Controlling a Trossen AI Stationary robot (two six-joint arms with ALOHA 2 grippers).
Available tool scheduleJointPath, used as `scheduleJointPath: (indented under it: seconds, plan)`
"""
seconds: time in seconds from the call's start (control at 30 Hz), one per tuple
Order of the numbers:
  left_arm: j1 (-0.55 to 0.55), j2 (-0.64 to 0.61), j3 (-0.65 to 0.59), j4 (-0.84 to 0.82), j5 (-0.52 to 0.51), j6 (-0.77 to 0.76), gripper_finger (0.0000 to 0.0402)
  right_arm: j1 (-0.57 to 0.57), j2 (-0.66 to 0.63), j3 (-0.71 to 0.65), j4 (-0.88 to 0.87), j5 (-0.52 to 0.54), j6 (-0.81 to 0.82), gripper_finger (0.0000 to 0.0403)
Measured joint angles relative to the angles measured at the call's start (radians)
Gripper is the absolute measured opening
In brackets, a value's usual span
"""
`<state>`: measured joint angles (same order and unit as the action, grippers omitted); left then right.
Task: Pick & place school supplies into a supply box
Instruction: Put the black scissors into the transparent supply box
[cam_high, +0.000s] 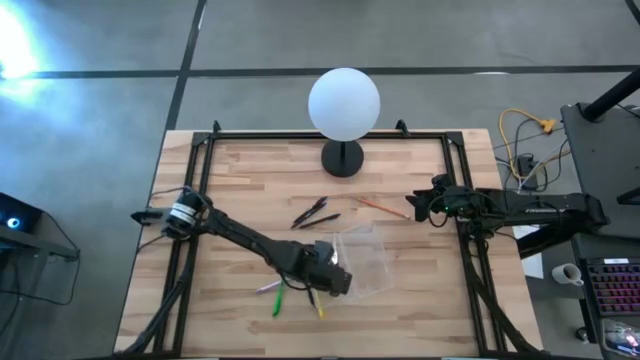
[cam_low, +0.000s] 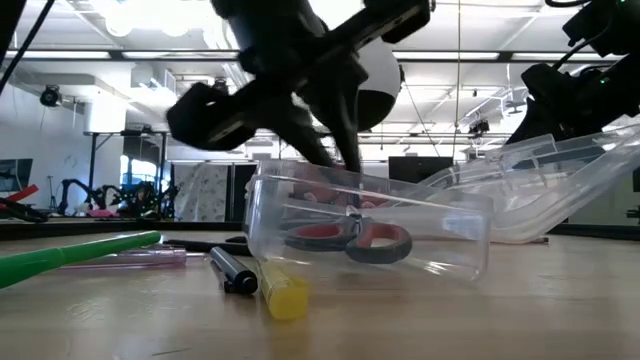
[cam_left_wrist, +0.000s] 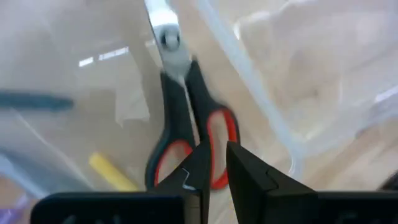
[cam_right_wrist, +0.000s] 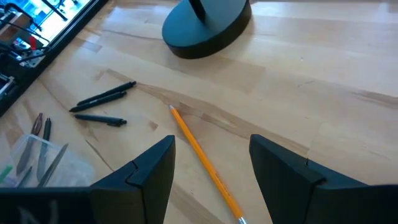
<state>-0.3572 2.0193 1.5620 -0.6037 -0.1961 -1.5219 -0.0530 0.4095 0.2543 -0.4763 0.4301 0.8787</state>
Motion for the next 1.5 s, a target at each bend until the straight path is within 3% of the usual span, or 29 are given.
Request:
scheduleJointPath:
  seconds: [0.33, 0.5, 0.7, 1.0, 1.27, 1.5]
  plan:
    - [0.035, 0.002, -0.077, 0.018, -0.008, -0.001, 0.0033, 0.0, 0.001, -0.002, -0.011, 0.018, 0.006, 0.0198]
    - [0.025, 0.001, -0.126, 0.134, 0.1, -0.002, 0.0033, 0.0, 0.021, -0.002, -0.052, 0.018, 0.01, 0.0198]
    - [-0.005, 0.002, -0.145, 0.098, 0.233, -0.002, 0.0033, 0.0, 0.064, -0.002, -0.06, 0.018, 0.012, 0.0198]
    - [0.016, -0.027, 0.025, -0.13, -0.022, 0.058, 0.0033, 0.0, 0.078, -0.002, -0.059, 0.021, 0.06, 0.0198]
    - [0.025, -0.027, 0.027, -0.201, 0.013, 0.096, 0.0033, 0.0, 0.077, -0.002, -0.059, 0.042, 0.056, 0.0198]
    - [0.03, -0.025, -0.031, -0.124, 0.044, 0.131, 0.0033, 0.0, 0.077, -0.002, -0.067, 0.042, 0.053, 0.0198]
